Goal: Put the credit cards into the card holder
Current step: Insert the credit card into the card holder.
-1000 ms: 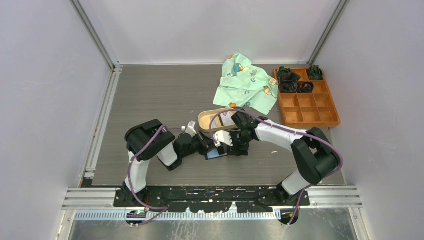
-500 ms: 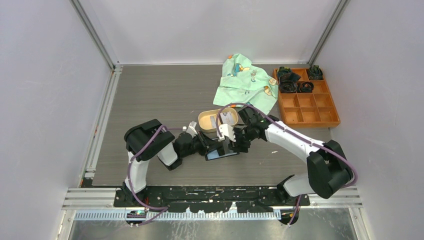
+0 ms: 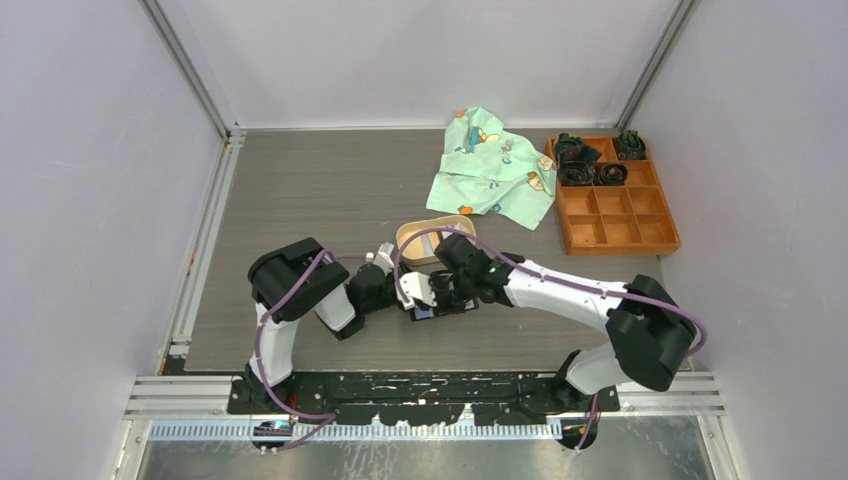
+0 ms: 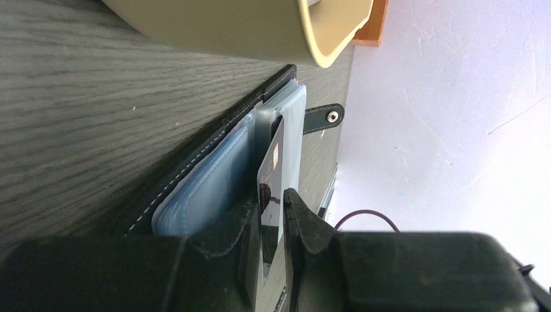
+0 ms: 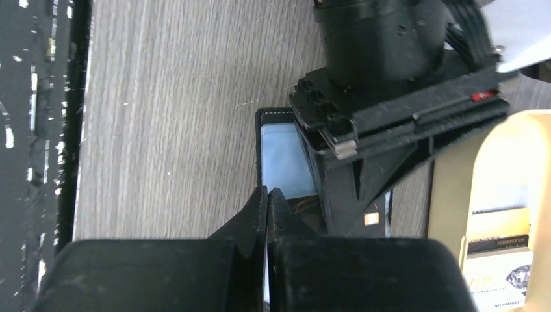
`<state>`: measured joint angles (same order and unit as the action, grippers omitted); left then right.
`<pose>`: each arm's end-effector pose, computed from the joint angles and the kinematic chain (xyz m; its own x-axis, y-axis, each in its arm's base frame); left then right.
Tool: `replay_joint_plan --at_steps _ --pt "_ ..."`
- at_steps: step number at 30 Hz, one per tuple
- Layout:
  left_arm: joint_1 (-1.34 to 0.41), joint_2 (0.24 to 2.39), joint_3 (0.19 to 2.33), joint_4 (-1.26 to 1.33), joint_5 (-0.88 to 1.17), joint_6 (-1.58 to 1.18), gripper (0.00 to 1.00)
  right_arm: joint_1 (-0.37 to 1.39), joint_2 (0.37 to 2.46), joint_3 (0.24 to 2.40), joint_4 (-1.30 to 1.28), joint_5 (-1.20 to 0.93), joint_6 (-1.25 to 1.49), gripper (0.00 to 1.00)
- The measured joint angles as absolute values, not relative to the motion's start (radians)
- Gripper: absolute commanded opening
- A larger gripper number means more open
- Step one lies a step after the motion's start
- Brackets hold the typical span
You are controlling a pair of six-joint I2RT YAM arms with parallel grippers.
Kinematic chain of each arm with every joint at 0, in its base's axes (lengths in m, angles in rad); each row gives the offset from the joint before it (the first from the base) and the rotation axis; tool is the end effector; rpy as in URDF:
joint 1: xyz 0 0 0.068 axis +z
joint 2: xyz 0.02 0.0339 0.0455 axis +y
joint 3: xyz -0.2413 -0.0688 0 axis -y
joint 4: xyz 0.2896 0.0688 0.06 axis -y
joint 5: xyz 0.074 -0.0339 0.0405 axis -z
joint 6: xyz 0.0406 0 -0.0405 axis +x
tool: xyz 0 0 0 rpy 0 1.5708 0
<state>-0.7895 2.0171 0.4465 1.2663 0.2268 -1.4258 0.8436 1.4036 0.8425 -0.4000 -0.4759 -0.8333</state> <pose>0.1995 -0.2141 0.0076 -0.8645 -0.4975 -0.0712 -0.0870 0.2876 -0.9538 0.1988 0.2514 0.1579 0.2541 -0.7041 -0.6630 -0.9672 -0.1877 -0.1713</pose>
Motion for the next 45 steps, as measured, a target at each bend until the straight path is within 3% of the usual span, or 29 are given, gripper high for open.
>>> replay_joint_plan --at_steps 17,45 --pt "-0.781 2.023 0.449 1.271 0.250 -1.433 0.20 0.968 1.530 0.794 -0.212 -0.162 -0.816 0.01" --pt "-0.764 2.025 0.457 1.266 0.280 -1.433 0.23 0.886 1.536 0.787 -0.247 -0.147 -0.844 0.01"
